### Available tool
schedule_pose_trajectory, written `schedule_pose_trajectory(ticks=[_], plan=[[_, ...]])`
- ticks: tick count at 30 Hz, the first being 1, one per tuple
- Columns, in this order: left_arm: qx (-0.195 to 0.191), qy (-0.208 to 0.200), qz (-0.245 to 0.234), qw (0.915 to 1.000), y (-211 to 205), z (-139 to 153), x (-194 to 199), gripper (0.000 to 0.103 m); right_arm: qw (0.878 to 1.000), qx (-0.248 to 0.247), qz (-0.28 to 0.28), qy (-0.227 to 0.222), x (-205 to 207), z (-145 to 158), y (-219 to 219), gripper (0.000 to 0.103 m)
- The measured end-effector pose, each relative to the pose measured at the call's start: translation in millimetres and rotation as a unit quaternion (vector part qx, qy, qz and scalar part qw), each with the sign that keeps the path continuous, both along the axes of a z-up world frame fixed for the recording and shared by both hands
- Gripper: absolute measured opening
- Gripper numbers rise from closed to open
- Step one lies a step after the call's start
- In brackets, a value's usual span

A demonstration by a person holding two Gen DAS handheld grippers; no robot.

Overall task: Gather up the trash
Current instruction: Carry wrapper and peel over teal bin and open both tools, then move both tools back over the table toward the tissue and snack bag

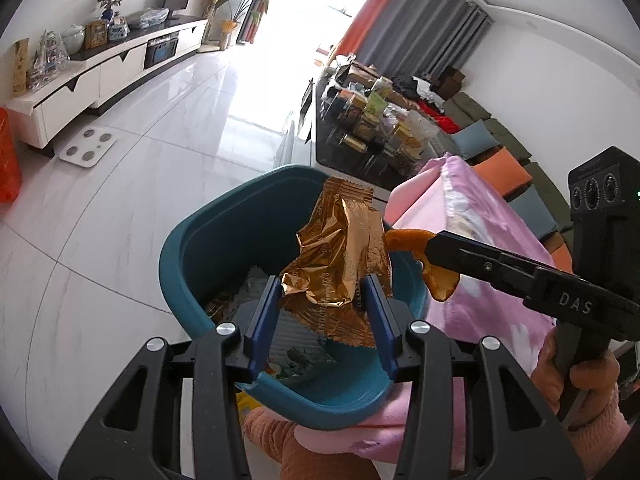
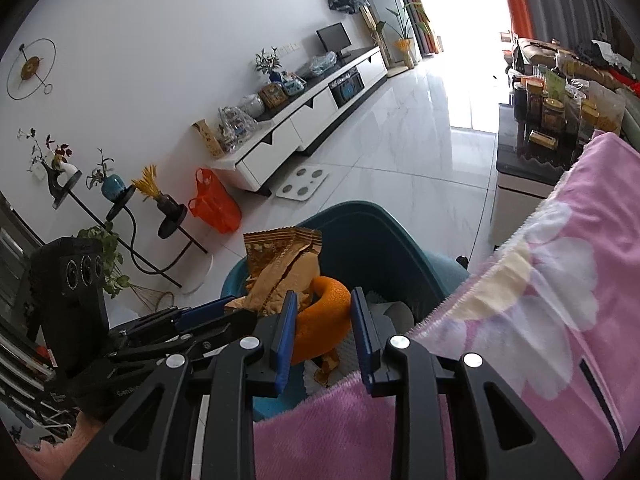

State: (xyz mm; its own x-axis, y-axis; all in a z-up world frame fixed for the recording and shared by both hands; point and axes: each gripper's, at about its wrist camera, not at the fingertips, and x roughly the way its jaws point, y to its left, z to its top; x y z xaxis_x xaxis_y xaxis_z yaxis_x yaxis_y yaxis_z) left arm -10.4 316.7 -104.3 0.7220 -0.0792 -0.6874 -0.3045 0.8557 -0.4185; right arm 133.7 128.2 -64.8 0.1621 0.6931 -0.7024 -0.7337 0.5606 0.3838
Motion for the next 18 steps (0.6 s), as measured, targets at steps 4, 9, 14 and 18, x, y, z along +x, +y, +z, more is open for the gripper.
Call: schedule_pose_trajectory(ticks=[4,9,14,18], plan=[[-0.004,0.015,0.006,0.9999,2.9,-11.6,8.6,0.046,1.0,-0.002,-0.007,0.004,1.5,-2.4,5.1,0.031],[-0.003,0.027,0.015,0.9995,3.3,-24.0,16.2,0.051,1.0,0.003,-0.012,0.006,1.7,-1.4,-1.6,0.032],[-0.009,0.029,0.018,0.9994,6.5,-29.0,17.4,0.052,1.0,0.012,-0.014,0.0,0.0,6.1,-19.7,0.032],[-0.002,0.015,0.012,0.9998,0.8,-20.7,14.6,0.052,1.0,0.018,-0.016,-0.015,-6.1,15.0,-43.7,0.034]])
